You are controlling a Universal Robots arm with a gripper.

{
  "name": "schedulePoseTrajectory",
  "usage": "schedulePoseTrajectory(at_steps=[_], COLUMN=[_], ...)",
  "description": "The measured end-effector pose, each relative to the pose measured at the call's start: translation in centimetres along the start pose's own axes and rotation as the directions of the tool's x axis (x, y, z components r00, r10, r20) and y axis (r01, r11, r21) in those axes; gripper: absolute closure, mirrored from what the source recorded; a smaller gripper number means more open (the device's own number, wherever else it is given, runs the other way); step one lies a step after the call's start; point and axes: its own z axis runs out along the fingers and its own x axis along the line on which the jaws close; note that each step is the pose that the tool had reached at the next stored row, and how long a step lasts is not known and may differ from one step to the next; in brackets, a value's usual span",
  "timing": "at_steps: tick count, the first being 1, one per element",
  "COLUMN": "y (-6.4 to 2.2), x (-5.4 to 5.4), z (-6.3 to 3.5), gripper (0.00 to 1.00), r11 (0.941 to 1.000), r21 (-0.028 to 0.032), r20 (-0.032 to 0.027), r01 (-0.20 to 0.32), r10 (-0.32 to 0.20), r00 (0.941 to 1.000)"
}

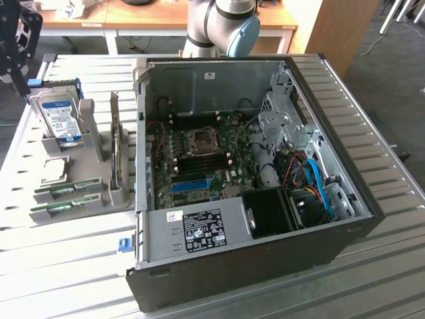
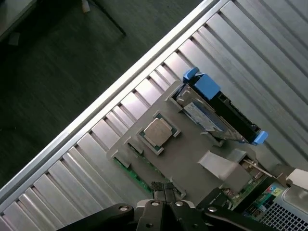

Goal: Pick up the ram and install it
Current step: 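Pick up the ram and move it above insertion slot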

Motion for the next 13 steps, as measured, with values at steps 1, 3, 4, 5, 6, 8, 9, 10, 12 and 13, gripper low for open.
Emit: schedulePoseTrajectory(at_steps=[1,3,4,5,6,8,9,10,12,13], y=[0.00,0.00,0.00,0.00,0.00,0.00,0.00,0.00,0.00,0.00], x=[0.00,0.00,0.00,0.00,0.00,0.00,0.00,0.00,0.00,0.00], z=[0.00,0.00,0.00,0.00,0.00,0.00,0.00,0.00,0.00,0.00], gripper=[0.89,0.89,0.89,0.89,0.89,0.89,0.89,0.89,0.89,0.89], r11=[0.9998,0.9986,0.9975,0.9959,0.9941,0.9896,0.9869,0.9841,0.9774,0.9738], r21=[0.0002,0.0005,0.0006,0.0008,0.0009,0.0010,0.0010,0.0009,0.0008,0.0007], r20=[-0.0010,-0.0032,-0.0043,-0.0055,-0.0066,-0.0088,-0.0099,-0.0110,-0.0132,-0.0142], r01=[0.018,0.053,0.071,0.091,0.109,0.144,0.161,0.177,0.211,0.228], r10=[-0.018,-0.053,-0.071,-0.091,-0.109,-0.144,-0.161,-0.177,-0.211,-0.228], r00=[0.9998,0.9986,0.9975,0.9959,0.9941,0.9895,0.9869,0.9841,0.9773,0.9737])
